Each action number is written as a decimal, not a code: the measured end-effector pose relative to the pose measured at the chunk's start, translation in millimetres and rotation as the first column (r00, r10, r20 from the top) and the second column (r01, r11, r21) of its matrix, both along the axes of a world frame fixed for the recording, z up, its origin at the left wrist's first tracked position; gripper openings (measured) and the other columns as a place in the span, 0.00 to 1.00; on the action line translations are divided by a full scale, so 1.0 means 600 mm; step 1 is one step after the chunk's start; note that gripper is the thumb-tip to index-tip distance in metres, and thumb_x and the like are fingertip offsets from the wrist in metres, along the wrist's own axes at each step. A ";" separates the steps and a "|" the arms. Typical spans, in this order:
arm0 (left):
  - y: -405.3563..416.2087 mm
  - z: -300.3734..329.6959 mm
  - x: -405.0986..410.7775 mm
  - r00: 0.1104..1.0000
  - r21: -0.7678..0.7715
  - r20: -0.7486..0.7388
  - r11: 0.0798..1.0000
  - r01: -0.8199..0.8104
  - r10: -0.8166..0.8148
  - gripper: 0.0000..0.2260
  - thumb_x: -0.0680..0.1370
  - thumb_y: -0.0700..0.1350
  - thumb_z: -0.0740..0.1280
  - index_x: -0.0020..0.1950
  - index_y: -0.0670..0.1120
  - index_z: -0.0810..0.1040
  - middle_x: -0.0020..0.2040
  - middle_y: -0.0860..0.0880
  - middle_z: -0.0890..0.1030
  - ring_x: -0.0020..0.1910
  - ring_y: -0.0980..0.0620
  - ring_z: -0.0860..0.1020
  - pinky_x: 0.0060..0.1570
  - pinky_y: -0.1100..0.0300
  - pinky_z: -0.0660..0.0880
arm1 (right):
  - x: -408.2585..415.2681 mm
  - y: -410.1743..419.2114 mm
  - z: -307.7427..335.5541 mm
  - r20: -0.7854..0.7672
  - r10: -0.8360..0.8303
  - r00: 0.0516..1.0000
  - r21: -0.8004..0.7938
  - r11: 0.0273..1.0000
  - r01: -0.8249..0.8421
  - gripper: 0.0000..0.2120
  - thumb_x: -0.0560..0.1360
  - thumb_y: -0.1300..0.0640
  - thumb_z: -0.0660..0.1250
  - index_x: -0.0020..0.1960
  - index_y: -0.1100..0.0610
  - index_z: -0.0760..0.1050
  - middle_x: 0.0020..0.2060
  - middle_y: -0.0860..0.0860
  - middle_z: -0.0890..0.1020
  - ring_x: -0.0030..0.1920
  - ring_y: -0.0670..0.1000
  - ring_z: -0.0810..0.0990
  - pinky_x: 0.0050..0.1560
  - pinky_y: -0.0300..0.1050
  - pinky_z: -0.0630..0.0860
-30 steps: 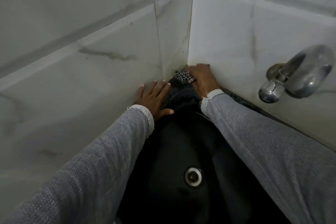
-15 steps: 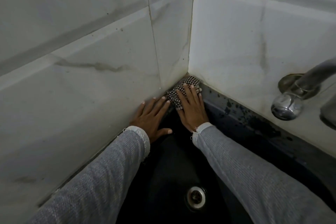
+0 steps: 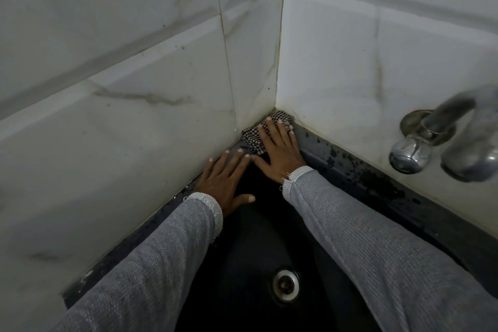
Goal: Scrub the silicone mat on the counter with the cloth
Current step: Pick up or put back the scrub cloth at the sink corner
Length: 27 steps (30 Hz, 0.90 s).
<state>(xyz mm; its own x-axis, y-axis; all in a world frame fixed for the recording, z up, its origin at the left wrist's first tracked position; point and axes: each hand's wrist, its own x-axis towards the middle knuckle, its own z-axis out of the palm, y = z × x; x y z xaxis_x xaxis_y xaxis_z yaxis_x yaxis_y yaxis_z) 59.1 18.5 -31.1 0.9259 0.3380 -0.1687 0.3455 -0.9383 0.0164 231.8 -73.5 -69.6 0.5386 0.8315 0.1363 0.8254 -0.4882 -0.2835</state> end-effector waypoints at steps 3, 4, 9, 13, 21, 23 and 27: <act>-0.019 0.018 -0.015 1.000 -0.019 0.004 1.000 -0.021 0.021 0.41 0.75 0.69 0.55 0.77 0.53 0.36 0.78 0.53 0.37 0.77 0.50 0.39 0.74 0.47 0.41 | -0.016 -0.031 0.028 -0.031 -0.036 0.999 0.015 0.999 0.036 0.36 0.75 0.36 0.53 0.76 0.49 0.44 0.76 0.50 0.42 0.75 0.52 0.37 0.73 0.54 0.37; -0.028 0.024 -0.022 1.000 -0.027 0.007 0.999 -0.026 0.026 0.41 0.75 0.68 0.55 0.77 0.53 0.36 0.78 0.53 0.37 0.77 0.50 0.39 0.74 0.47 0.42 | -0.025 -0.046 0.037 -0.043 -0.050 0.998 0.015 0.999 0.050 0.35 0.76 0.37 0.53 0.76 0.49 0.44 0.76 0.49 0.41 0.75 0.51 0.36 0.72 0.53 0.36; -0.086 0.065 -0.063 0.999 -0.041 0.028 0.999 -0.017 0.018 0.40 0.75 0.68 0.55 0.77 0.53 0.37 0.77 0.54 0.36 0.77 0.50 0.39 0.74 0.45 0.43 | -0.085 -0.141 0.087 -0.045 -0.074 0.996 -0.031 0.997 0.072 0.34 0.76 0.36 0.51 0.76 0.49 0.44 0.76 0.49 0.40 0.75 0.51 0.35 0.73 0.55 0.38; -0.155 0.096 -0.094 0.999 -0.086 0.039 0.996 0.017 -0.014 0.40 0.75 0.68 0.55 0.77 0.54 0.37 0.77 0.54 0.36 0.77 0.50 0.38 0.73 0.44 0.42 | -0.138 -0.234 0.126 -0.060 -0.169 0.984 -0.051 0.985 0.166 0.32 0.77 0.36 0.49 0.76 0.49 0.48 0.76 0.49 0.41 0.75 0.51 0.36 0.74 0.57 0.41; -0.342 0.122 -0.138 0.993 -0.152 0.104 0.986 0.072 -0.057 0.41 0.75 0.69 0.55 0.78 0.53 0.39 0.78 0.54 0.37 0.77 0.50 0.39 0.74 0.45 0.43 | -0.211 -0.426 0.185 -0.061 -0.333 0.941 0.006 0.943 0.334 0.30 0.77 0.37 0.47 0.75 0.49 0.51 0.76 0.49 0.45 0.76 0.51 0.40 0.74 0.56 0.41; -0.391 0.123 -0.143 0.991 -0.157 0.117 0.984 0.085 -0.067 0.41 0.75 0.68 0.56 0.78 0.53 0.39 0.78 0.54 0.37 0.77 0.49 0.40 0.74 0.45 0.44 | -0.224 -0.483 0.190 -0.054 -0.363 0.930 0.003 0.932 0.363 0.30 0.77 0.37 0.47 0.75 0.48 0.51 0.76 0.48 0.46 0.76 0.51 0.40 0.74 0.56 0.42; -0.505 0.118 -0.140 0.988 -0.183 0.112 0.976 0.122 -0.103 0.40 0.75 0.67 0.57 0.77 0.55 0.38 0.78 0.54 0.37 0.77 0.49 0.40 0.74 0.44 0.45 | -0.247 -0.624 0.187 -0.046 -0.431 0.901 -0.038 0.902 0.430 0.30 0.77 0.37 0.47 0.75 0.48 0.51 0.76 0.48 0.44 0.75 0.51 0.39 0.73 0.57 0.41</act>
